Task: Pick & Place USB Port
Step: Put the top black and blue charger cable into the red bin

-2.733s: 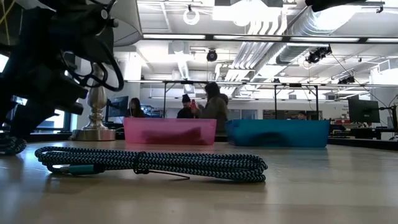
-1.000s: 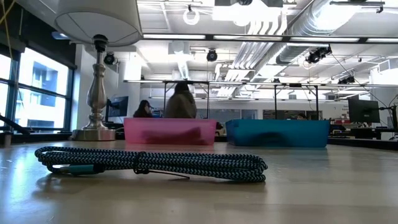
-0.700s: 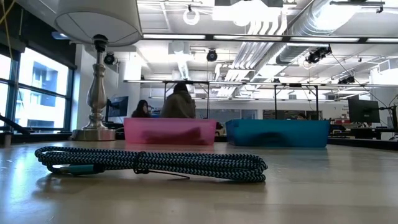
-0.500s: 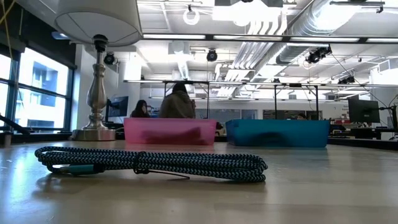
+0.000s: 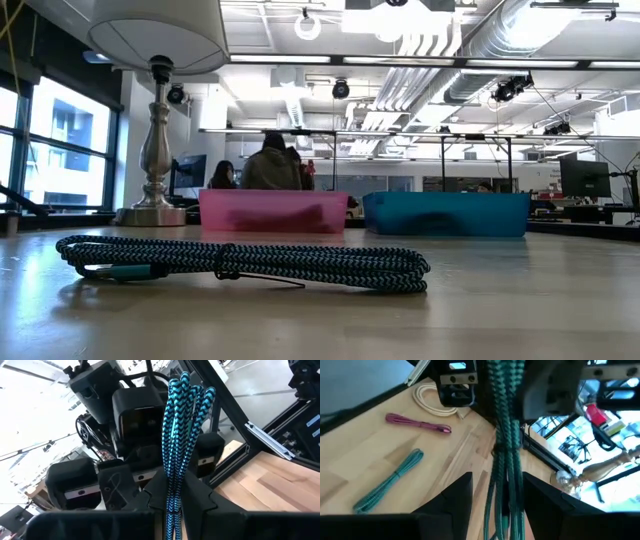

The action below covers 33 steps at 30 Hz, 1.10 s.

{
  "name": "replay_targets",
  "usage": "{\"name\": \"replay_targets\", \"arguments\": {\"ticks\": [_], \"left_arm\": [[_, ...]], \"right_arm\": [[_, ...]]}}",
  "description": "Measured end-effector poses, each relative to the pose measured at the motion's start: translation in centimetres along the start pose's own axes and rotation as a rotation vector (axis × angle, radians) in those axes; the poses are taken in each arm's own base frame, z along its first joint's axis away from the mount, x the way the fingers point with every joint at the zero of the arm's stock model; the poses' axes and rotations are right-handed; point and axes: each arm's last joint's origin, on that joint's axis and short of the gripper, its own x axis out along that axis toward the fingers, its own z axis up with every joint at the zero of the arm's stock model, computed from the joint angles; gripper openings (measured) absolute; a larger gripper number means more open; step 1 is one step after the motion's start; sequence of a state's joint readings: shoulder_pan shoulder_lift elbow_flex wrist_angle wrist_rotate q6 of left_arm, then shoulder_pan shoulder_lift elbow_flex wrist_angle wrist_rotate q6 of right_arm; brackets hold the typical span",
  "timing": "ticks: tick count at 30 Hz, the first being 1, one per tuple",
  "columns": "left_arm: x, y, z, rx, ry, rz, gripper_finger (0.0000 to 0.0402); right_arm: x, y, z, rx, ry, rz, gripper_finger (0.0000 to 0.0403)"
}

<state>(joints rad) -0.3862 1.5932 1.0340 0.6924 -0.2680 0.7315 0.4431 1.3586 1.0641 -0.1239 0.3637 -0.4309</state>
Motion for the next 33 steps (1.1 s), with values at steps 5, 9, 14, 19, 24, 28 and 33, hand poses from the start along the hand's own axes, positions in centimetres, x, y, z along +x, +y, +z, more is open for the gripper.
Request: {"name": "replay_targets", "arguments": {"ticks": [5, 9, 14, 19, 24, 28, 33], "left_arm": [[0.0, -0.09, -0.1, 0.002, 0.01, -0.009, 0.0025], [0.01, -0.13, -0.14, 0.004, 0.016, -0.014, 0.0025], [0.0, -0.22, -0.24, 0.008, 0.026, -0.023, 0.0025], [0.0, -0.29, -0.33, 0.01, 0.036, -0.029, 0.0025], [0.01, -0.37, -0.46, -0.038, 0.05, -0.032, 0.0062], [0.0, -0.33, -0.47, -0.047, 0.059, -0.018, 0.0101], [0.01, -0.28, -0.42, -0.06, 0.054, -0.013, 0.0132]], "right_arm": [[0.81, 0.32, -0.05, -0.044, 0.0, -0.015, 0.0153], [0.82, 0.28, 0.02, -0.044, -0.006, -0.021, 0.0141], [0.82, 0.3, -0.05, -0.046, 0.002, -0.021, 0.0117], [0.79, 0.36, -0.25, -0.057, 0.025, -0.018, 0.0044], [0.78, 0.43, -0.44, -0.071, 0.045, -0.013, 0.0024], [0.77, 0.45, -0.59, -0.087, 0.063, -0.019, 0.0014], [0.76, 0.46, -0.68, -0.088, 0.076, -0.027, 0.0014]]}}
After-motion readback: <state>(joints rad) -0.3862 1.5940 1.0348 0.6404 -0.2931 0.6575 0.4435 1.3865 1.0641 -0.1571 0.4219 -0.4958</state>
